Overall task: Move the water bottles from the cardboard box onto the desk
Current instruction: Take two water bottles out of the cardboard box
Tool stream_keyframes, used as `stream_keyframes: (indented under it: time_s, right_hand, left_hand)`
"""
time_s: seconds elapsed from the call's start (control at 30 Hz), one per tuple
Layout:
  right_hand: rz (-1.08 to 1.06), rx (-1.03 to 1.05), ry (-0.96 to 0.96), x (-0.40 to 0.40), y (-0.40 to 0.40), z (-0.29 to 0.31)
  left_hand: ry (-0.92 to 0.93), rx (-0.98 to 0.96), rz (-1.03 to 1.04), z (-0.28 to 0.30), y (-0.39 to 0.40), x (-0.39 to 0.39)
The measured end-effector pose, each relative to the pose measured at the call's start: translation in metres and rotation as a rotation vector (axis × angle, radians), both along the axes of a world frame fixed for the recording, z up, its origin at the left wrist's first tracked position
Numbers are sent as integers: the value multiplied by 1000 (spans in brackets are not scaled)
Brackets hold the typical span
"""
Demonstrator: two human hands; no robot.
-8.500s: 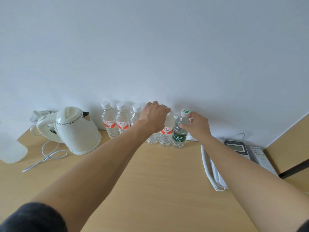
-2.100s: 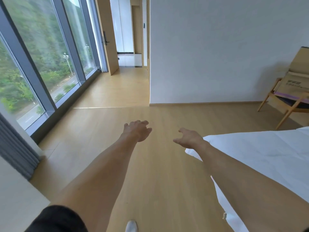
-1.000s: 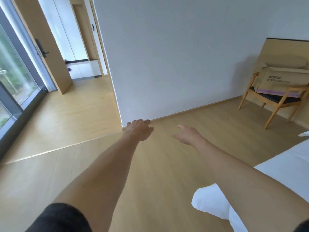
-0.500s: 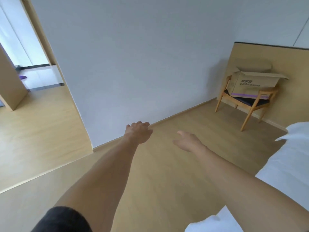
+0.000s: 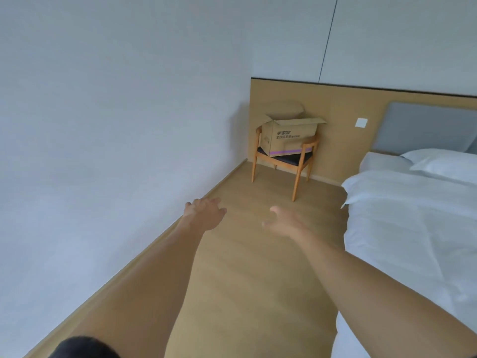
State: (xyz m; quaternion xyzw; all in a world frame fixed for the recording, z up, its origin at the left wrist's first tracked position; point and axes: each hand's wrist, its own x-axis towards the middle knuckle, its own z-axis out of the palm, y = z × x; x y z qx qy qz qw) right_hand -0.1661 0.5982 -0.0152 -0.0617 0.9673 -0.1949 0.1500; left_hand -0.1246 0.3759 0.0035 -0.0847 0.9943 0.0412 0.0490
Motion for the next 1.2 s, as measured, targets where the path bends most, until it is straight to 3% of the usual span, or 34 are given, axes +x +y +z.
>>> stream_keyframes:
  time_s: [0.47, 0.9, 1.2]
  right_hand:
    - [-242, 18, 13, -179, 65, -7]
    - [-272, -29, -11, -449, 166, -7]
    - [-267, -43, -6, -576, 200, -18]
  left_hand:
    - [-60, 19, -329, -11, 73, -244]
    - [-32, 89, -305, -5, 165, -511]
    - [-47, 74, -294, -12, 198, -650]
